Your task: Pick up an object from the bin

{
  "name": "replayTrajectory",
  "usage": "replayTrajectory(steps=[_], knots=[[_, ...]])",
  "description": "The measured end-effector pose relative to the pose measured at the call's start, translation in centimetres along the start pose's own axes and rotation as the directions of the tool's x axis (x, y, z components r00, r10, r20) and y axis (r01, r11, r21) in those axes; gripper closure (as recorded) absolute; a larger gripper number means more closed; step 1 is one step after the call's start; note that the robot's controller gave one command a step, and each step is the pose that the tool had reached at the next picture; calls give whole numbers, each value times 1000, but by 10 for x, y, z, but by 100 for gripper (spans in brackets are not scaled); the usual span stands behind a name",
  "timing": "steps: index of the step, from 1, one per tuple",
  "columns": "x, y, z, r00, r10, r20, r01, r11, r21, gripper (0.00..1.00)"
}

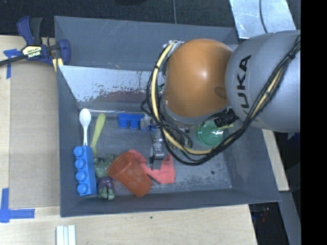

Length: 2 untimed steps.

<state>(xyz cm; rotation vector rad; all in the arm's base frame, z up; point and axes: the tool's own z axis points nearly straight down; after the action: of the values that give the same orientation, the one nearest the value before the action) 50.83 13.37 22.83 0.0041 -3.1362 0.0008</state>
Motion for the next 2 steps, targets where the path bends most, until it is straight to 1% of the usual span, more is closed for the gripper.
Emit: replayTrajectory(steps=[1,2], knots=[[-2,-1,-4,1000,4,8,-3,1000,-1,100],[-2,-1,-4,1000,4,8,-4,1000,-1,100]])
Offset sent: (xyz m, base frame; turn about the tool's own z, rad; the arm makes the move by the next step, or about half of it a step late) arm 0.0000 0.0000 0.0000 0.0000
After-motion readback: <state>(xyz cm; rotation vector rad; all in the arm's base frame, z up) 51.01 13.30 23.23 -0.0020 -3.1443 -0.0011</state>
